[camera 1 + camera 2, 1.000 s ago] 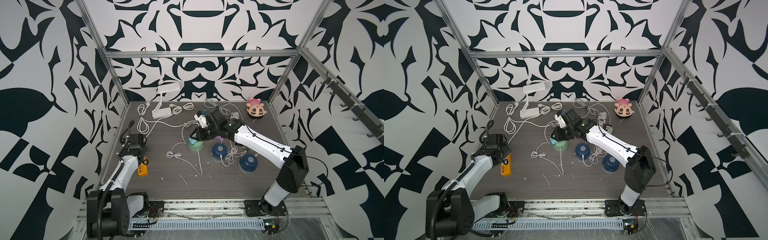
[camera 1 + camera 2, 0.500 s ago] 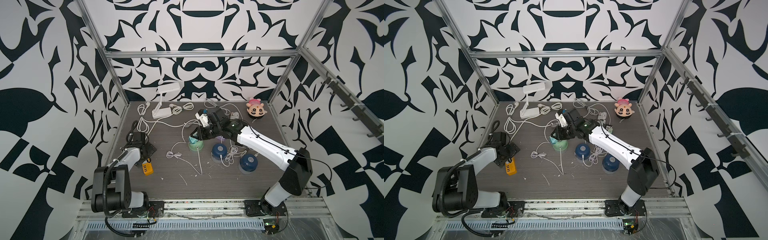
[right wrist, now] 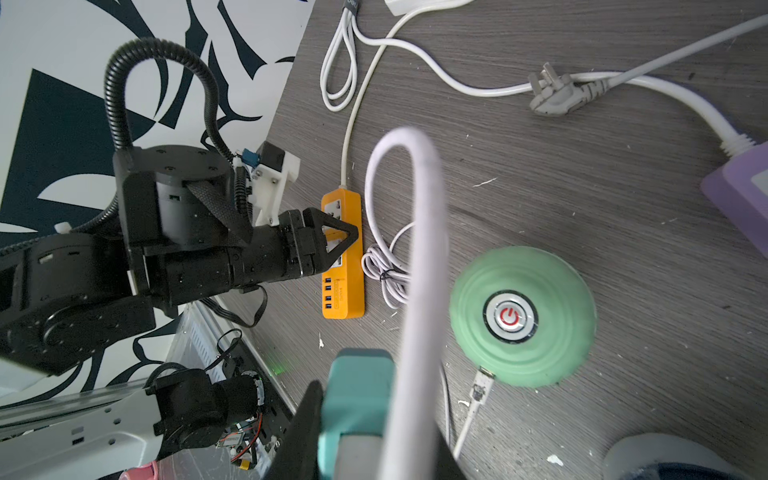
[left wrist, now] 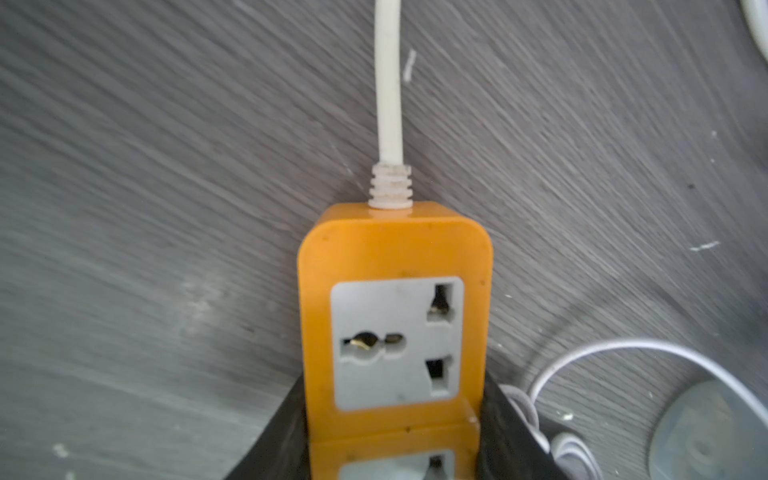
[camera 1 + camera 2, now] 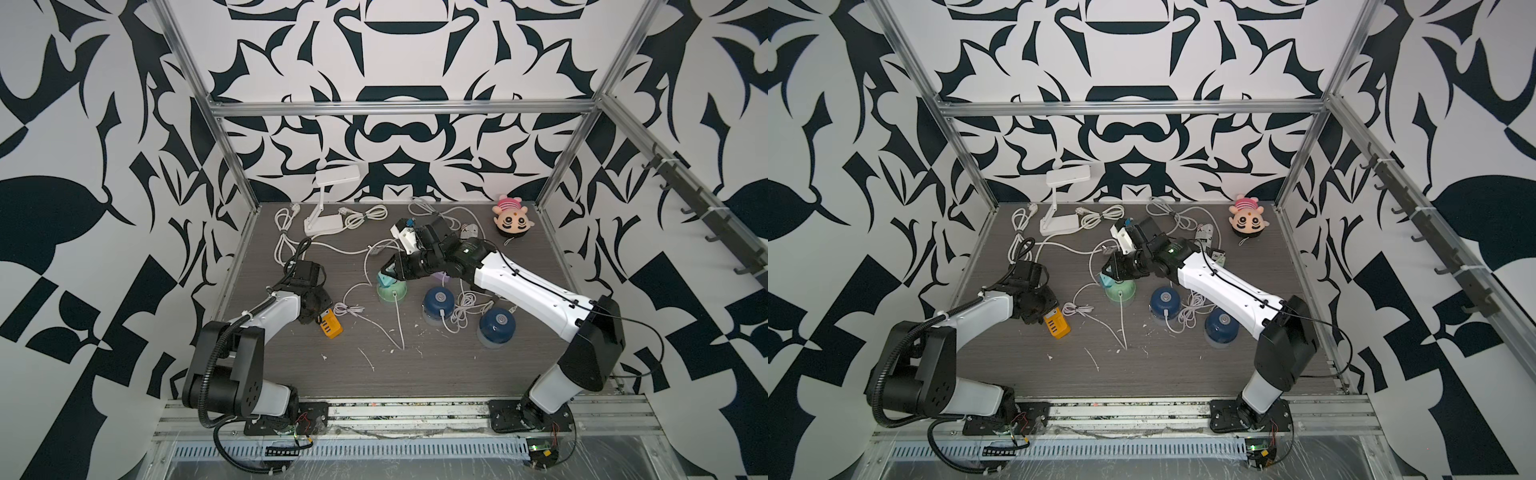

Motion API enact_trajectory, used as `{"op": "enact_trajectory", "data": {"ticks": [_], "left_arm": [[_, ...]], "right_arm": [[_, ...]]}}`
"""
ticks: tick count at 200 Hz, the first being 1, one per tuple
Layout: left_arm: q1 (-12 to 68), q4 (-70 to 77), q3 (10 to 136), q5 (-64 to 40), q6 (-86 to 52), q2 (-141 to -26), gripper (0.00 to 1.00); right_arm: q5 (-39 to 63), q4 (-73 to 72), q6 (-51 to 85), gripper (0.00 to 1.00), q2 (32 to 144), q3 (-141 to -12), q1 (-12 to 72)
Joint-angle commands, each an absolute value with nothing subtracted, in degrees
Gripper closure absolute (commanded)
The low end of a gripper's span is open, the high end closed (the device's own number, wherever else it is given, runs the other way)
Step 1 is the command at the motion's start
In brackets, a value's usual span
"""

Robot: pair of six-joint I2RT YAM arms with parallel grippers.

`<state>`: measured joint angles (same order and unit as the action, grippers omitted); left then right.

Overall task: Charge the cordless meat grinders
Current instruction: Move the socket to the center of the board, then insert the plug into the socket.

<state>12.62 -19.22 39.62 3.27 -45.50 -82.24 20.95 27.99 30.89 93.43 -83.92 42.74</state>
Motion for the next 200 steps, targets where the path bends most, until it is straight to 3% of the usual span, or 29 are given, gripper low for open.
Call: {"op": "enact_trajectory", "data": {"ticks": [1, 55, 75, 109, 140, 200], "left_arm": [[16.4, -24.1, 36.6, -1.0, -48.6, -83.7, 0.61], [25.7, -27.2, 32.6, 1.1, -57.9, -73.7, 0.53], [27.3, -28.1, 32.3, 2.2, -60.4, -68.9, 0.31], [27.2, -35.0, 38.8, 9.5, -58.0, -62.6, 0.01], [22.8, -38.6, 46.2, 12.0, -50.8, -59.3, 0.01], [0.4, -30.6, 51.2, -3.0, -42.9, -64.1, 0.0]], "right_arm": [[20.7, 26.5, 30.2, 1.0, 91.7, -84.2, 42.8], [19.1, 28.9, 28.8, 1.0, 92.2, -84.8, 42.8], [18.8, 29.2, 28.3, 1.0, 92.7, -85.2, 43.1], [17.2, 29.9, 26.6, 1.0, 94.1, -86.1, 45.1], [15.2, 29.4, 25.0, 1.0, 96.1, -87.0, 48.1], [6.2, 29.2, 24.7, 1.0, 103.3, -92.1, 57.2]]}}
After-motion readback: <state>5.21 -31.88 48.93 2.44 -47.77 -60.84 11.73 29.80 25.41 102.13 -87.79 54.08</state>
